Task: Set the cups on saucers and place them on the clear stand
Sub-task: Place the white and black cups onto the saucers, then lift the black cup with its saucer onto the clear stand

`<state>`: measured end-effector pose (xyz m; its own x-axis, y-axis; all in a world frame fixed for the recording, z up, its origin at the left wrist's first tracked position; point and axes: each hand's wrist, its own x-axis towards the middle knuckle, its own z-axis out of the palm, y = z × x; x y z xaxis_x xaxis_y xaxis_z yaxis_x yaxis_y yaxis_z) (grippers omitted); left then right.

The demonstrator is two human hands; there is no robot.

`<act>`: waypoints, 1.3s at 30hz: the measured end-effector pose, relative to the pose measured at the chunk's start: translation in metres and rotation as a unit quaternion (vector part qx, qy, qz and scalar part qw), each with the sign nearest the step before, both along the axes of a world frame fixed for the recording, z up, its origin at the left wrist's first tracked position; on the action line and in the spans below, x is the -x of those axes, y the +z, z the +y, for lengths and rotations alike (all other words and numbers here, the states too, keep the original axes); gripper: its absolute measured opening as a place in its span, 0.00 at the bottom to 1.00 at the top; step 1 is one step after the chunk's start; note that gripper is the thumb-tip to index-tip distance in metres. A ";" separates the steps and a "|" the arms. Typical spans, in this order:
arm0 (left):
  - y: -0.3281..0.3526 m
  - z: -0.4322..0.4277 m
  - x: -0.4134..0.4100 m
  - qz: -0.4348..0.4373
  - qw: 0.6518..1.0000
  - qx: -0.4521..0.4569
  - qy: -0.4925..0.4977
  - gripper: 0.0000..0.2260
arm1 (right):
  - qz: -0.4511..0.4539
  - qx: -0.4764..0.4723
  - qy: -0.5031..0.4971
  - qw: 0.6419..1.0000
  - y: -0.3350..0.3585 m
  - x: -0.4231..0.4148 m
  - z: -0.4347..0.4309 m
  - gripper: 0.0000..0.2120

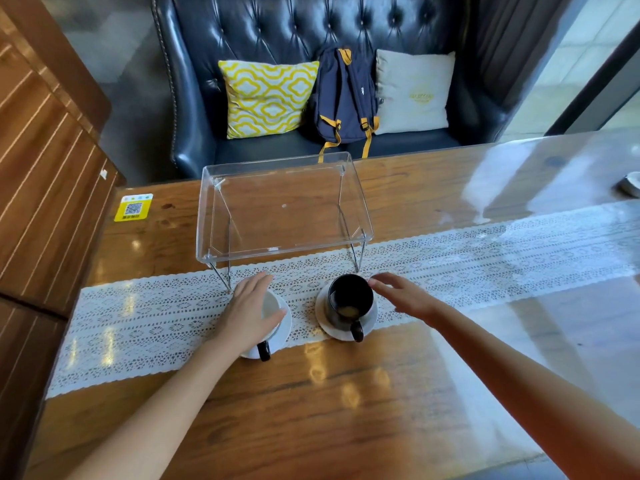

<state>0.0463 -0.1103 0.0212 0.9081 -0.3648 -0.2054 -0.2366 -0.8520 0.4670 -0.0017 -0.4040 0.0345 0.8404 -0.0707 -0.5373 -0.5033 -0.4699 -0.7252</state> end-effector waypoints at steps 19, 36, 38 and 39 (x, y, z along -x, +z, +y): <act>-0.031 -0.083 0.017 0.373 0.861 0.289 0.191 0.21 | 0.034 -0.164 -0.146 0.975 -0.032 0.027 0.004 0.14; -0.019 -0.062 0.066 0.349 0.850 0.353 0.176 0.20 | -0.028 -0.174 -0.156 0.972 -0.033 0.089 0.022 0.13; -0.002 -0.060 0.071 0.331 0.848 0.375 0.177 0.18 | -0.052 -0.161 -0.148 0.974 -0.017 0.087 0.022 0.11; 0.008 -0.060 0.071 0.322 0.847 0.387 0.172 0.17 | -0.066 -0.152 -0.144 0.976 -0.007 0.084 0.021 0.09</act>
